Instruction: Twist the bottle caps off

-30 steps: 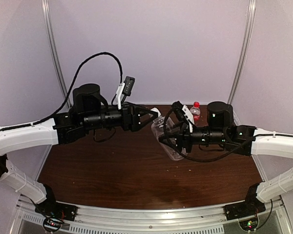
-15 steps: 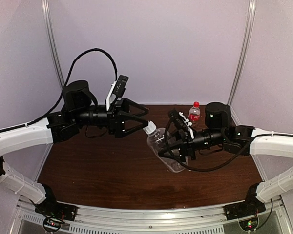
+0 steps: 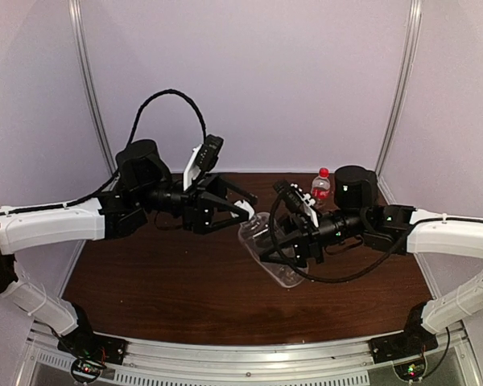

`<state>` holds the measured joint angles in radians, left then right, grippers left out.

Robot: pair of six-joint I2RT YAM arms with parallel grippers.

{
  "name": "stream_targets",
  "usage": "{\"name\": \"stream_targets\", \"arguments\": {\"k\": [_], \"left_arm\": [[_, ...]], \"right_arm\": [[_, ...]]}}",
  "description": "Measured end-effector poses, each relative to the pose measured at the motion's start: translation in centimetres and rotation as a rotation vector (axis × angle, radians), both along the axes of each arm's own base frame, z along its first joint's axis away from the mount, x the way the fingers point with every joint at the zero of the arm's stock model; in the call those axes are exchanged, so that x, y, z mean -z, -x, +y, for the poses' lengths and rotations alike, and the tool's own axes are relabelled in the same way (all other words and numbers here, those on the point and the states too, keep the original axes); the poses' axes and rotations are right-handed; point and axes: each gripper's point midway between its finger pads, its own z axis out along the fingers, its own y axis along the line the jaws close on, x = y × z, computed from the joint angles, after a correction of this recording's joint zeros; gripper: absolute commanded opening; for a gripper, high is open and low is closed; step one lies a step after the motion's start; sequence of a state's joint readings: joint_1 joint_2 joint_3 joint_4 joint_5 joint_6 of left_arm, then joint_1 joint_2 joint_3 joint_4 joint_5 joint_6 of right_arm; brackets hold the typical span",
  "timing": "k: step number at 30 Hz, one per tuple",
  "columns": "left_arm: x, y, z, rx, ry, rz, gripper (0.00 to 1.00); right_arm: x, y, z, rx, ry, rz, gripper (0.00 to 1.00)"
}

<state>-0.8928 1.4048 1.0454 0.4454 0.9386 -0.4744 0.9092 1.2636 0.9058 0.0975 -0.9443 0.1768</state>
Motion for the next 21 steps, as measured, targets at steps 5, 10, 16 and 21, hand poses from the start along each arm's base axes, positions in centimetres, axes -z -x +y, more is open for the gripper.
{"name": "stream_targets", "arguments": {"k": [5,10,16,21], "left_arm": [[0.6,0.2,0.1,0.006,0.003,0.002,0.41],[1.0,0.0,0.1,-0.005,0.000,0.005,0.28],[0.8,-0.8,0.0,-0.054,0.012,-0.009,0.20],[0.9,-2.5,-0.1,-0.162,-0.009,0.057,0.20]], "right_arm": [[-0.4,0.0,0.1,0.001,-0.012,-0.001,0.40],[-0.4,-0.2,0.1,0.010,-0.011,0.005,0.39],[-0.5,-0.8,0.2,0.044,-0.009,0.011,0.38],[-0.4,-2.4,0.2,0.135,0.006,-0.024,0.37]]}}
